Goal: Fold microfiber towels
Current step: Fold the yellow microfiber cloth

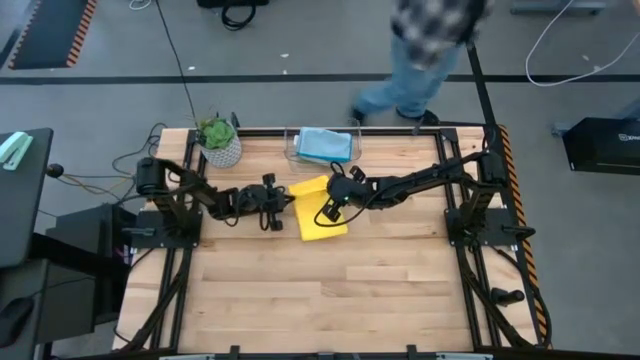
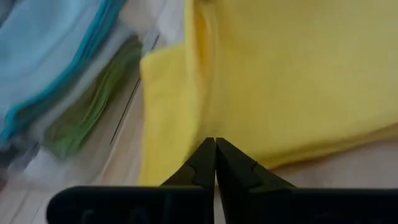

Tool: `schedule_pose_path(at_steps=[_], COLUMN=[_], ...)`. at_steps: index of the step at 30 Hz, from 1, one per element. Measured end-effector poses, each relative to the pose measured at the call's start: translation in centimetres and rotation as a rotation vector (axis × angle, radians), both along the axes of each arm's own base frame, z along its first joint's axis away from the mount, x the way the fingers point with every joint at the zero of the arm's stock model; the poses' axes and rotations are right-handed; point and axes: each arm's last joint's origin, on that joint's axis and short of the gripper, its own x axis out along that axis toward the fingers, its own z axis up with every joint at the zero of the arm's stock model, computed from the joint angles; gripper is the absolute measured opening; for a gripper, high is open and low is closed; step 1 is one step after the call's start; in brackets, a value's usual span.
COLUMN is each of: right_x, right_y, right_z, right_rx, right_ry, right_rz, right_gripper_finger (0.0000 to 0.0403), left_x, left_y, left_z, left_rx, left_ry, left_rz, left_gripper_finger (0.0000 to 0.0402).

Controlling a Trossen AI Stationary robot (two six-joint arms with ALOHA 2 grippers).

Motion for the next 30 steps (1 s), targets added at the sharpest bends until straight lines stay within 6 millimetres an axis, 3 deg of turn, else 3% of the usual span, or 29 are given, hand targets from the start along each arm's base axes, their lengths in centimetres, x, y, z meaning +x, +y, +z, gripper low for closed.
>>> schedule_pose_path(at_steps=[6, 12, 17, 25, 30], right_x=[0.1, 0.0, -0.1, -0.2, -0.2], right_y=[-1.3, -1.8, -0.8, 2.6, 2.5], right_z=[0.3, 0.3, -0.2, -0.8, 0.4], right_rx=[0.0, -0.012, 0.033, 0.08, 0.04], right_ry=[-0.04, -0.017, 0.009, 0.043, 0.037], right_rz=[-0.011, 0.013, 0.083, 0.215, 0.258], right_gripper_finger=[0.0015, 0.0015, 0.0015, 0.0015, 0.0016], left_x=[0.0, -0.3, -0.5, -1.3, -0.2], left_y=[1.5, 1.7, 2.1, 4.4, 5.2], left_z=[-0.9, 0.0, 0.7, 0.4, 0.3], left_rx=[-0.012, 0.018, 0.003, -0.025, -0.087], left_ry=[0.034, -0.051, -0.067, -0.045, 0.029], left_rz=[0.043, 0.05, 0.096, 0.221, 0.148], left_gripper_finger=[0.0009, 0.0022, 0.0015, 0.0015, 0.0017])
